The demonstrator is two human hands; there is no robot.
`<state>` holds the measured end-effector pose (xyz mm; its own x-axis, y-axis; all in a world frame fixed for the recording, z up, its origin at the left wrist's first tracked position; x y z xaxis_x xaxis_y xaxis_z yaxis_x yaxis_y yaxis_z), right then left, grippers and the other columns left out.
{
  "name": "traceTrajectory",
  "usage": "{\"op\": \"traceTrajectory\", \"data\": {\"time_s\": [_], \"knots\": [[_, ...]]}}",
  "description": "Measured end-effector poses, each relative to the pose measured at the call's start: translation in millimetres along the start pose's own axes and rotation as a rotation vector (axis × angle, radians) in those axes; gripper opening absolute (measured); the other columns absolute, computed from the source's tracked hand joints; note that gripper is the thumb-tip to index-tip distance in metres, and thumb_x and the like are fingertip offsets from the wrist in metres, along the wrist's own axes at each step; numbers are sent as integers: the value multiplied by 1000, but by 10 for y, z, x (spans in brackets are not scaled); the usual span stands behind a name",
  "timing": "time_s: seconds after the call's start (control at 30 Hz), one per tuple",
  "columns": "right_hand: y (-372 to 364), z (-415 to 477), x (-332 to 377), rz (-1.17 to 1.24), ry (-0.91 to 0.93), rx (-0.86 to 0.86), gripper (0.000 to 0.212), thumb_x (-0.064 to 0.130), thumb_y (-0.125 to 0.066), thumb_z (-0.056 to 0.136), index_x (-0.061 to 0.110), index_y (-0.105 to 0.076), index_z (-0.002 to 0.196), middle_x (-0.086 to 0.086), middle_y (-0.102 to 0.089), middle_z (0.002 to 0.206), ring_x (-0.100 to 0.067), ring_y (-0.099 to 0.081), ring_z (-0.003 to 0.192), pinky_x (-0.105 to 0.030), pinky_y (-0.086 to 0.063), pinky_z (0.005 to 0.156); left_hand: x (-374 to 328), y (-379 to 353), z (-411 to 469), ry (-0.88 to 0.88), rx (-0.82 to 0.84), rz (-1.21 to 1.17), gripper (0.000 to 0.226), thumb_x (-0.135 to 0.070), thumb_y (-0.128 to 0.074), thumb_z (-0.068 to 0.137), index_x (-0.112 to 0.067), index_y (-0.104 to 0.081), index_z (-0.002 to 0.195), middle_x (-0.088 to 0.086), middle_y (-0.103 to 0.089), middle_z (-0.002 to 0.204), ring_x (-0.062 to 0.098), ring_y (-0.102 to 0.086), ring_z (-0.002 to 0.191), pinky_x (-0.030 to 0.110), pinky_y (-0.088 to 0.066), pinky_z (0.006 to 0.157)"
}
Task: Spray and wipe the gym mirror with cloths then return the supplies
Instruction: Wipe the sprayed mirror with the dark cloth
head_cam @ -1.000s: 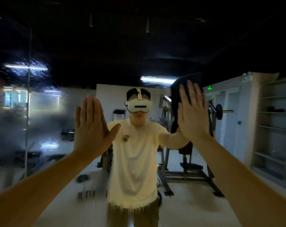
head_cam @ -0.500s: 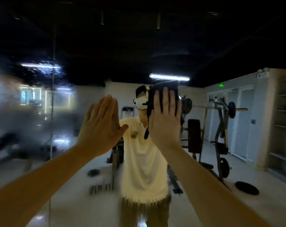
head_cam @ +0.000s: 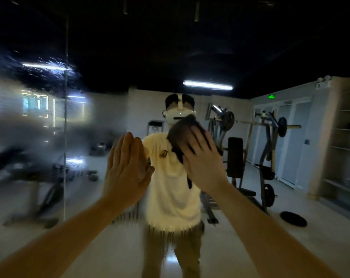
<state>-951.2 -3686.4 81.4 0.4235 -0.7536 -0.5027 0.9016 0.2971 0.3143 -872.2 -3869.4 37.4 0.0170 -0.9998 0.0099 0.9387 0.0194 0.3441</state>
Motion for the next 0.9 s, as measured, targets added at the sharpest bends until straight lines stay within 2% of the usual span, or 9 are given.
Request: {"op": "traceTrajectory", "data": {"time_s": [0.07,0.17,0.3,0.4,0.47,0.53,0.73,0.8,0.9], "knots": [[20,-170,-406,-28,-106,4,61,36,-29,108,18,-11,164,-13,-10,172,-31,-3,160,-52,-3,129,-64,-127,5,74,22,19,100,-57,-53,97,1,-8,164,25,-7,171,42,-8,159,60,-19,127],[37,-455,-949,-6,-285,-19,62,34,-27,107,17,-12,165,-14,-9,172,-32,-5,160,-53,-6,129,-113,-256,-31,99,-3,20,104,-61,-49,96,3,-2,163,27,1,171,43,-1,159,59,-10,129],[-7,-945,-1511,60,-612,-93,61,31,-26,108,15,-12,166,-13,-8,172,-32,-5,160,-57,-11,127,-88,-304,-26,76,-12,54,104,-65,-42,96,5,-2,163,28,3,170,45,0,159,61,-11,127],[-65,-1147,-1514,114,-844,-144,61,31,-25,108,13,-14,165,-16,-12,172,-35,-9,159,-59,-16,125,-88,-305,-24,68,-5,72,104,-65,-40,97,6,-2,162,30,2,170,45,-1,159,61,-12,127],[-87,-1133,-1297,146,-919,-156,62,32,-26,108,11,-14,165,-19,-13,171,-37,-11,158,-59,-17,125,-88,-288,-26,81,16,74,105,-67,-40,97,6,-2,162,29,2,170,44,-1,159,61,-13,127],[-126,-1025,-945,160,-865,-141,63,32,-26,108,10,-12,165,-20,-12,171,-37,-9,158,-59,-14,126,-70,-242,-33,63,36,75,106,-67,-45,97,5,-3,163,29,0,170,43,-2,159,61,-15,127],[-200,-424,124,179,-527,-71,65,32,-31,107,13,-8,166,-16,0,172,-33,2,159,-55,-4,128,149,66,-210,-42,9,7,99,-52,-55,95,-8,-1,166,24,-11,171,44,-12,158,64,-21,125],[-195,-228,428,193,-447,-71,64,31,-34,107,13,-13,165,-15,-6,172,-34,-4,159,-55,-7,128,301,120,-339,-10,20,-14,95,-49,-53,95,-6,-7,166,22,-12,171,42,-14,158,64,-20,125],[-174,-3,870,201,-332,-100,62,28,-42,105,13,-26,163,-15,-20,170,-35,-15,158,-57,-14,127,563,82,-542,77,121,-10,102,-34,-70,91,-7,-5,166,14,-4,174,34,-4,161,61,-16,127]]}}
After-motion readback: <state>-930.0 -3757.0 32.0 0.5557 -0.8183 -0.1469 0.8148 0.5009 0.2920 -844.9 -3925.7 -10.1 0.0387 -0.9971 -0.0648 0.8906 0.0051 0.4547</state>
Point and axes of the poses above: each hand's wrist, its own z-axis towards the middle knuckle, its own y-axis out of the back of the hand, x = y × z, the point moved 8 cm from there along z, towards the middle knuckle
